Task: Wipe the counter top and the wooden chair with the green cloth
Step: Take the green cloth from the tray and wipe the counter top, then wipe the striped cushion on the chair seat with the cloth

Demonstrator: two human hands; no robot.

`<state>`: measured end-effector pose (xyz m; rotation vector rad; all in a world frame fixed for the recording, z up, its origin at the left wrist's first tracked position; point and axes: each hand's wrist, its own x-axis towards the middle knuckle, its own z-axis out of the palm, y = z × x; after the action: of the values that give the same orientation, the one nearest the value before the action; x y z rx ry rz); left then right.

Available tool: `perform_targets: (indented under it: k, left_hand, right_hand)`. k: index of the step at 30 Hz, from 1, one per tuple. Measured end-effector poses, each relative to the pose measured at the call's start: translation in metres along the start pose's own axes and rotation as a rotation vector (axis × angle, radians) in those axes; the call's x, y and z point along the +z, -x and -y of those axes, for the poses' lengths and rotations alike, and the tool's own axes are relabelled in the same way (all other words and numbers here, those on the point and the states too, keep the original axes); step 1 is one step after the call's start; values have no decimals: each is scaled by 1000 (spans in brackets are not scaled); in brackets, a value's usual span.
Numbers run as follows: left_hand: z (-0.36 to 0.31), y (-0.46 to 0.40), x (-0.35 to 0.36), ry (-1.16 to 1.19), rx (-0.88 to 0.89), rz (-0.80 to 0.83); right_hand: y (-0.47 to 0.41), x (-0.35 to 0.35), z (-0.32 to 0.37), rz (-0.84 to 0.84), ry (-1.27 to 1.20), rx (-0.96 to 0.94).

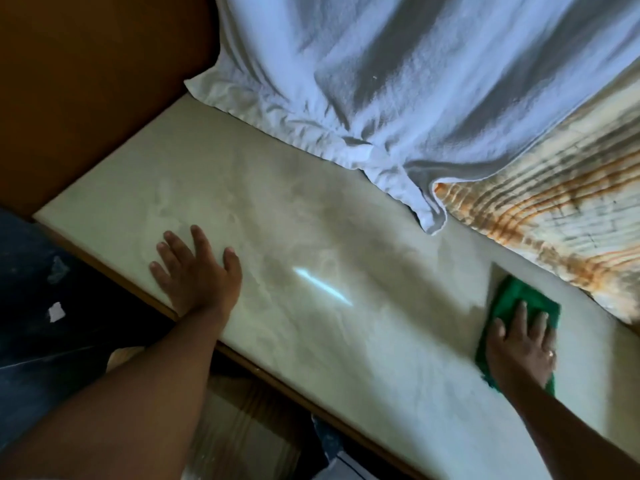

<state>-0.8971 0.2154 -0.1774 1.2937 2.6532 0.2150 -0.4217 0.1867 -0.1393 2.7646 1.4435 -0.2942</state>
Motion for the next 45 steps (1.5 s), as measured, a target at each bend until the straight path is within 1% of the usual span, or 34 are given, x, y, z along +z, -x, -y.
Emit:
perform_targets:
  k: [1, 2, 3, 4, 7, 8, 9, 10, 11, 13, 15, 17, 19, 20, 21, 22, 23, 24, 25, 26, 27, 29, 30, 31, 32, 34, 36, 38, 41, 43, 44, 45]
  left_hand:
    - [0, 0, 1, -1, 0, -6]
    - [2, -1, 3, -5, -3, -12]
    - [2, -1, 4, -9, -6, -17]
    - [3, -1, 6, -13, -9, -18]
    - [3, -2, 6, -13, -4, -18]
    - [2, 0, 4, 10, -2, -25]
    - [2, 3, 1, 50, 1, -35]
    - [2, 8, -2, 97, 9, -49]
    - [2, 14, -6, 143, 27, -58]
    - [-6, 33, -12, 191, 103, -32]
    - [-29, 64, -14, 152, 242, 90]
    - [-58, 101, -10, 90, 441, 236]
    - [-88, 138, -3, -74, 594, 337]
    - [-98, 153, 0, -158, 626, 350]
    - [-102, 166, 0, -205, 616, 349]
    - [-103, 173, -2, -205, 597, 367]
    - [-101, 178, -6, -152, 570, 403]
    - [-94, 184, -13, -44, 521, 446]
    - [-83, 192, -23, 122, 441, 483]
    - [-71, 201, -33, 339, 338, 501]
    - [-59, 210, -42, 580, 222, 501]
    - [-29, 231, -57, 976, -9, 451]
    - [-10, 242, -61, 1108, -107, 426]
    - [9, 253, -64, 1211, -189, 414]
    - [26, 263, -66, 1285, -256, 409]
    - [66, 286, -63, 1417, -370, 360]
    - [107, 307, -49, 1535, -502, 273]
    - [144, 325, -27, 1590, -662, 220]
    - [203, 352, 23, 1527, -866, 217]
    - [233, 365, 60, 1402, -909, 237]
    - [249, 368, 80, 1320, -873, 249]
    - [264, 368, 97, 1252, -797, 288]
  right_hand:
    - [6, 3, 6, 12, 6, 69]
    - [18, 10, 20, 42, 32, 56]
    - [35, 18, 34, 60, 69, -45]
    - [54, 27, 50, 68, 101, -239]
    - [116, 45, 75, 121, 210, -1045]
    - [122, 43, 76, 164, 240, -1236]
    - [121, 40, 73, 208, 253, -1332]
    - [116, 35, 69, 244, 245, -1350]
    - [110, 29, 62, 254, 212, -1304]
    - [103, 19, 45, 189, 77, -1092]
    - [97, 11, 23, 149, -56, -848]
    - [92, 6, 11, 207, -84, -688]
    - [86, 1, 10, 330, -44, -658]
    - [83, -3, 13, 406, -2, -682]
    - [80, -7, 17, 487, 52, -729]
    - [75, -11, 23, 575, 106, -767]
    - [68, -13, 31, 668, 140, -793]
    - [62, -17, 37, 763, 135, -816]
    - [59, -21, 43, 870, 79, -819]
    - [57, -25, 48, 988, -45, -769]
    - [56, -28, 52, 1120, -227, -670]
    - [70, -32, 62, 1327, -621, -502]
    - [83, -32, 67, 1366, -773, -451]
    - [99, -30, 73, 1373, -875, -427]
    - [115, -27, 78, 1362, -934, -423]
    - [158, -15, 88, 1340, -962, -432]
    - [200, 5, 93, 1315, -916, -449]
    - [235, 28, 90, 1295, -822, -484]
    - [278, 81, 88, 1297, -581, -488]
    - [298, 118, 86, 1300, -415, -441]
    - [308, 138, 90, 1287, -337, -414]
    - [318, 158, 95, 1260, -275, -393]
